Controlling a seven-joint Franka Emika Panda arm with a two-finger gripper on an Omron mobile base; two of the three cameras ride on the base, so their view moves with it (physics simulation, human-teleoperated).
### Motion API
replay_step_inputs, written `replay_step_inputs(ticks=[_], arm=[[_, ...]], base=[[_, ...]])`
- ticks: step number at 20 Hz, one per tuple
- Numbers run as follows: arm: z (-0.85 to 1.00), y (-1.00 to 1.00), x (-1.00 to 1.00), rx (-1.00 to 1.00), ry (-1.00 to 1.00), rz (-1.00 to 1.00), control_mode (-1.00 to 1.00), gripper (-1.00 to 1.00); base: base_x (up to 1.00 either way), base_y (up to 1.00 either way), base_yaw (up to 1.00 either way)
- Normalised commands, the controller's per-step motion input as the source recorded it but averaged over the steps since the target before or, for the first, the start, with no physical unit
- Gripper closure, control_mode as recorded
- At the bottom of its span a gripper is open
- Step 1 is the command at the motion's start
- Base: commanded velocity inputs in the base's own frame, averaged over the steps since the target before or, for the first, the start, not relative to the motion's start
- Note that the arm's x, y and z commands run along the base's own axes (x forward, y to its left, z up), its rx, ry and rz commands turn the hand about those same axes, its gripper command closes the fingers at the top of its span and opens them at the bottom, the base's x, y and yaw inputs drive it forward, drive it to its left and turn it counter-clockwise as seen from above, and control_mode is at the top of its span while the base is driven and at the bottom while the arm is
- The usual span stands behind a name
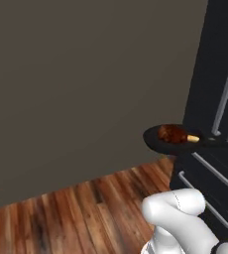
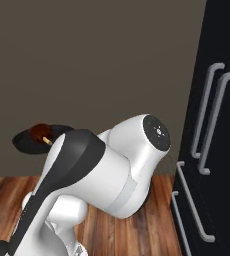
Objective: Pick up the pan with the steak in it and place it on the dining table. Then place the steak on the plate.
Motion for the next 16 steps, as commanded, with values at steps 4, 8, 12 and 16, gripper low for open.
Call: replay_step_inputs(ticks=[4, 8, 12, 16], arm=[[0.00, 0.00, 0.00, 0.00, 0.00, 0.00, 1.00, 1.00], [0.00, 0.00, 0.00, 0.00, 0.00, 0.00, 1.00, 1.00], [0.00, 0.00, 0.00, 0.00, 0.00, 0.00, 1.00, 1.00], [0.00, 0.00, 0.00, 0.00, 0.00, 0.00, 1.00, 1.00]], base=[[1.00, 0.15, 0.01], [1.00, 0.13, 0.01], [0.84, 0.00, 0.20], [0.35, -0.01, 0.39]])
